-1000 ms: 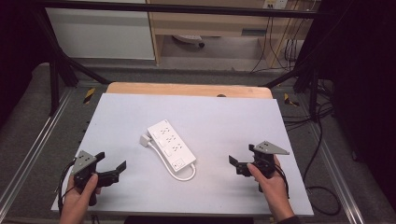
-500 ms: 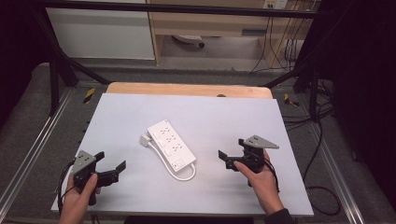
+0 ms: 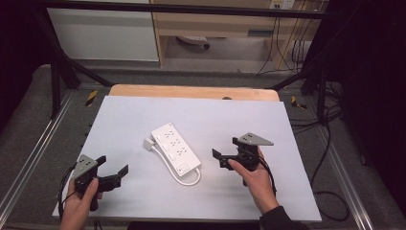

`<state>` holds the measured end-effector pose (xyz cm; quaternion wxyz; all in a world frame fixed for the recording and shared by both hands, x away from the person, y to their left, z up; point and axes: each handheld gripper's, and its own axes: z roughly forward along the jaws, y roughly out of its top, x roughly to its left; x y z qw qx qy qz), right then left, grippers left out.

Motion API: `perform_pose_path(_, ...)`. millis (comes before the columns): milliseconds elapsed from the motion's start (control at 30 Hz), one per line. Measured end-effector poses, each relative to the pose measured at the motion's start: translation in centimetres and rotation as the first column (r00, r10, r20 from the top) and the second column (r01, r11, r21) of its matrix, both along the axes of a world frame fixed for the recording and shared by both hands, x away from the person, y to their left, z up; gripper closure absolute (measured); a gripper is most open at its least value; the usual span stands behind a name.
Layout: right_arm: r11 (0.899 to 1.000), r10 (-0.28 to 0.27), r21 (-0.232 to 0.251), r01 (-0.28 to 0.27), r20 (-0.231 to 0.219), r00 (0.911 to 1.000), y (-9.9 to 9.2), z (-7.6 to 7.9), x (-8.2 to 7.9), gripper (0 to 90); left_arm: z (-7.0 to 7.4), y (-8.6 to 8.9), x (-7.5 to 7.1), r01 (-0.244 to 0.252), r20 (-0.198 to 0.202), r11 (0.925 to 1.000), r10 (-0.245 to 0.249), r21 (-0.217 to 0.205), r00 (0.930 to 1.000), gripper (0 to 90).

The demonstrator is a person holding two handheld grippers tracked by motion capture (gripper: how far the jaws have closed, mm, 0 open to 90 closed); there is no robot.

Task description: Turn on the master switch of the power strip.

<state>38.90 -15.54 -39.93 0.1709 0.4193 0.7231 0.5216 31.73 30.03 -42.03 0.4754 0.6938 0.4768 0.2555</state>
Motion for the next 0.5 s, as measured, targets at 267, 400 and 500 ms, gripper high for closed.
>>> perform_pose_path(267,1.000,0.003,-0.004,-0.003,0.019,0.9998,0.7,0.6,0.4,8.6,0.0,0.0,-0.1,0.005,0.011,0.9999,-0.005,0.010,0.9999,6.1)
perform_pose_path(400,1.000,0.007,-0.002,-0.007,0.030,0.9995,1.2,1.0,0.6,12.7,0.0,0.0,0.0,0.006,0.009,0.9999,-0.006,0.010,0.9999,6.1)
perform_pose_path(500,1.000,0.017,0.002,-0.018,0.037,0.9992,1.6,1.2,0.7,18.3,0.0,0.0,-0.1,0.006,0.007,0.9999,-0.006,0.009,1.0000,6.1)
